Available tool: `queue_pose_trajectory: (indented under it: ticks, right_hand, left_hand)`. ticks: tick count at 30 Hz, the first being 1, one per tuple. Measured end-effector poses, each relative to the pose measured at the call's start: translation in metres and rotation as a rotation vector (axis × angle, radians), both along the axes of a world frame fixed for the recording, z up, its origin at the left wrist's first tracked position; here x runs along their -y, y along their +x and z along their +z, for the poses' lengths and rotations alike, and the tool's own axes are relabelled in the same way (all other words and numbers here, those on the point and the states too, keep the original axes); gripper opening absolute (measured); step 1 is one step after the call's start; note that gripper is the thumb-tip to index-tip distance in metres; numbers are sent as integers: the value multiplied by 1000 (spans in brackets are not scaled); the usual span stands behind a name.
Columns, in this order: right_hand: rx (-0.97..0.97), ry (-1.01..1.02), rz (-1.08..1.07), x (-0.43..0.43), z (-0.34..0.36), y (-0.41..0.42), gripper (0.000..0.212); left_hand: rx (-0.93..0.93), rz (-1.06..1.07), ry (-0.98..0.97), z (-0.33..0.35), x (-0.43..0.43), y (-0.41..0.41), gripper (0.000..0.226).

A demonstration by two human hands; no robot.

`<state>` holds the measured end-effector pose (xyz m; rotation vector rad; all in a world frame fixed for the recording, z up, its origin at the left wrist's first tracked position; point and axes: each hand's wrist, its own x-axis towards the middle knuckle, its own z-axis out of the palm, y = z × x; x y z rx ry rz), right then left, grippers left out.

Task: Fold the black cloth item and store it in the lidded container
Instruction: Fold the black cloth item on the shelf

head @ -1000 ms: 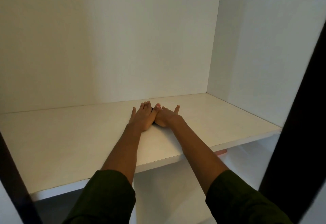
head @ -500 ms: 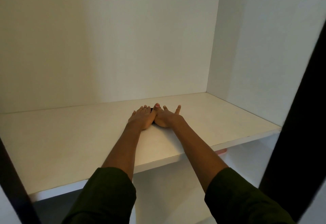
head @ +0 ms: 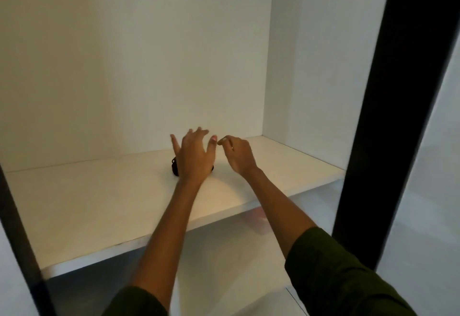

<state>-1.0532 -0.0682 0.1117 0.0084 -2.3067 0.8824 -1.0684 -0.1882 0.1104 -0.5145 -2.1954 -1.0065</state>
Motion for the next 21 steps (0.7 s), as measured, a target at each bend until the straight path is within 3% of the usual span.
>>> queue_pose_trajectory:
  ticks: [3, 6, 10, 14, 17, 21]
  right_hand:
    - [-179, -147, -69, -12, -8, 28, 30]
    - [-222, -287, -118, -28, -17, 64, 31]
    - [-373, -204, -254, -63, -43, 100, 34]
    - [-305, -173, -366, -111, -85, 126, 41]
    - [-227, -190, -400, -142, -121, 135, 45]
    - [107, -245, -395, -178, -165, 115, 28]
  left_hand:
    - [-222, -52, 152, -20, -34, 61, 31]
    - [-377, -191, 200, -57, -67, 105, 23]
    - [-372, -408, 178, -119, -101, 132, 17]
    - [-123, -466, 191, -176, -130, 129, 13]
    - [204, -360, 285, -203, -149, 111, 14]
    - [653, -165, 473, -223, -177, 72, 30]
